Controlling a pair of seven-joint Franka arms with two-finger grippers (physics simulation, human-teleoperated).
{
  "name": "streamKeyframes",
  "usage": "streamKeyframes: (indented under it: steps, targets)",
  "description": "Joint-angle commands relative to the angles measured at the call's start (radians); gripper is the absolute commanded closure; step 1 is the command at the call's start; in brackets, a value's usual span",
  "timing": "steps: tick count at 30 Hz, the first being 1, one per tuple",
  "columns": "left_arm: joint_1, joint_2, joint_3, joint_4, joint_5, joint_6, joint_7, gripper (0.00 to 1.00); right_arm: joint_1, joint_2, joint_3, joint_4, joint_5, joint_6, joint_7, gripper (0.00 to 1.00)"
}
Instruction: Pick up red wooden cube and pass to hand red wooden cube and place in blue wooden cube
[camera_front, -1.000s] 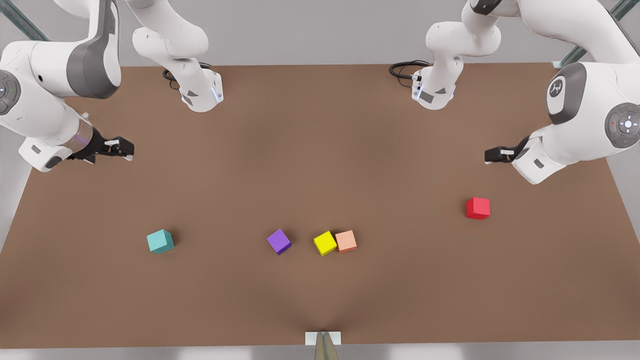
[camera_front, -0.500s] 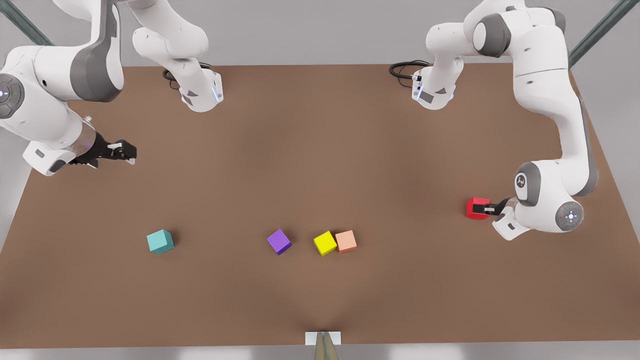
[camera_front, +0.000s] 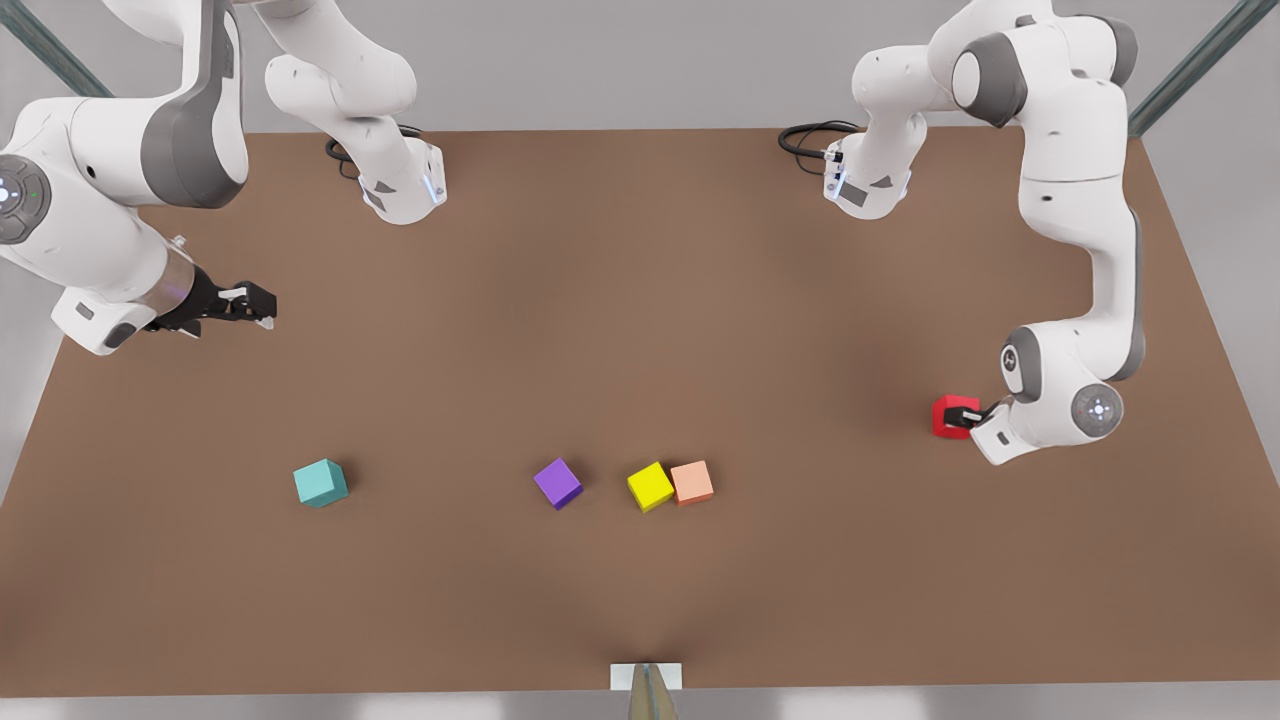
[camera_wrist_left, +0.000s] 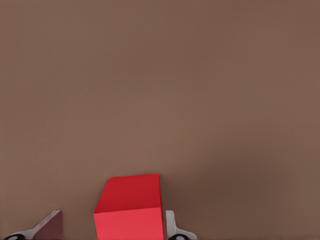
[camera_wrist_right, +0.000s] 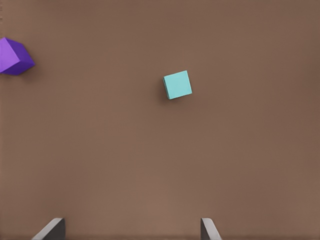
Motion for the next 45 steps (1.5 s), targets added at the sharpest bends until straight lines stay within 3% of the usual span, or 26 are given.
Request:
streamKeyframes:
  steps: [1,8,18,19,20,23,25,28,31,34,36,40,45]
  targets:
    - [0.000,0.000,0.001,-0.009,0.000,0.042,0.161,0.00,-0.001,-0.001,0.000,-0.002,0.002,0.000,-0.006,0.00]
    - [-0.001,0.023,0.001,-0.022,-0.003,0.042,-0.103,0.00,-0.002,-0.001,0.000,-0.015,0.002,0.000,-0.006,0.00]
    - [0.002,0.073,0.001,-0.043,-0.003,0.050,-0.117,0.00,-0.002,-0.001,0.000,-0.020,0.003,0.000,-0.006,0.00]
    - [0.000,0.073,0.001,-0.043,-0.003,0.050,-0.117,0.22,-0.002,-0.001,0.000,-0.022,0.003,0.000,-0.006,0.00]
    - [-0.001,0.073,0.001,-0.041,-0.003,0.050,-0.117,0.35,-0.002,-0.001,0.000,-0.023,0.003,0.000,-0.006,0.00]
    - [-0.003,0.070,0.001,-0.035,-0.003,0.045,-0.115,0.35,-0.004,-0.001,0.000,-0.023,0.003,0.000,-0.006,0.00]
    - [-0.012,0.059,-0.010,0.083,-0.049,-0.159,-0.119,0.38,-0.002,-0.001,0.000,-0.023,0.003,0.000,-0.006,0.00]
    - [-0.009,0.076,-0.018,0.274,-0.472,-0.512,-0.263,0.38,0.001,0.019,0.000,-0.029,0.080,-0.025,-0.136,0.00]
    - [-0.006,0.078,-0.137,0.311,-0.675,-0.694,-0.267,0.38,-0.042,0.151,-0.008,-0.017,0.518,-0.195,-0.304,0.00]
    - [-0.009,0.154,-0.372,0.434,-0.724,-0.688,-0.270,0.37,-0.082,0.388,-0.008,-0.014,1.072,-0.250,-0.406,0.00]
    - [-0.012,0.245,-0.504,0.471,-0.811,-0.561,-0.270,0.38,-0.059,0.542,0.003,0.086,1.282,-0.238,-0.498,0.00]
    - [-0.018,0.374,-0.789,0.531,-0.890,-0.194,-0.201,0.37,0.042,0.689,0.026,0.159,1.459,-0.060,-0.977,0.00]
    - [-0.018,0.435,-0.806,0.551,-1.066,-0.093,-0.031,0.37,0.102,0.738,0.037,0.207,1.436,0.084,-1.395,0.00]
